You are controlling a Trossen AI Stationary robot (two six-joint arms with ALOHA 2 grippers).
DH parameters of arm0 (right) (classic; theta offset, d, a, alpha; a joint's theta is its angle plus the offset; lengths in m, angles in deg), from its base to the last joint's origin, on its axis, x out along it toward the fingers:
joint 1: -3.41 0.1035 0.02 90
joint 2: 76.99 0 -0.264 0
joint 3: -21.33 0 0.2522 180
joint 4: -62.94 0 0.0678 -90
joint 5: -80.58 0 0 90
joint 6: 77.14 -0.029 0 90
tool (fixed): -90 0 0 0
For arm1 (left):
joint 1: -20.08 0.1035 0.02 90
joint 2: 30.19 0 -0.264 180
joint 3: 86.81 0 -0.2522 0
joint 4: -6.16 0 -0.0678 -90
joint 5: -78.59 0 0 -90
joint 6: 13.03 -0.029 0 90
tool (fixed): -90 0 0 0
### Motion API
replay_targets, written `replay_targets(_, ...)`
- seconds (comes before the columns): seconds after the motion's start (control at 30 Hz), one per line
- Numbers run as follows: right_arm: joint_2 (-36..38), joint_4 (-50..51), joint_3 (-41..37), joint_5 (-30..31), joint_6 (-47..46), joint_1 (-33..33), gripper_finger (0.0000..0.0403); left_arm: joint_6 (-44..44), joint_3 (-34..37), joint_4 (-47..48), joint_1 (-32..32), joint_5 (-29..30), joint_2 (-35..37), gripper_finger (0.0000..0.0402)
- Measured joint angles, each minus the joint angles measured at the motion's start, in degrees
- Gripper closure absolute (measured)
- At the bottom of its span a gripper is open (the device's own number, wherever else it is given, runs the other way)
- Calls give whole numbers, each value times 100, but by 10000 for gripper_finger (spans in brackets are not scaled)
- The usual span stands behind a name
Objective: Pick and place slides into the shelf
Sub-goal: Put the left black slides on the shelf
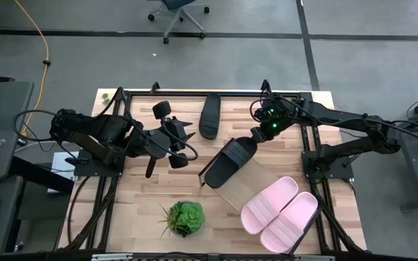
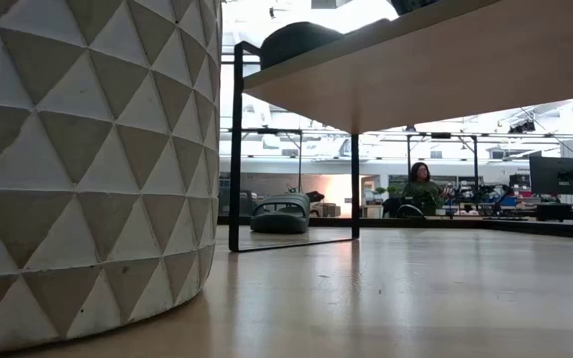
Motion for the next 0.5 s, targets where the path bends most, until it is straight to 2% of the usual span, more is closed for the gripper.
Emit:
replay_targets(0.23, 0, -21, -2, 46, -20, 0, 303, 0, 0, 0, 1, 0, 0, 284)
replay_targets(0.5, 0, -18, -2, -4, -42, 0, 293, -8, 0, 0, 0, 0, 0, 284)
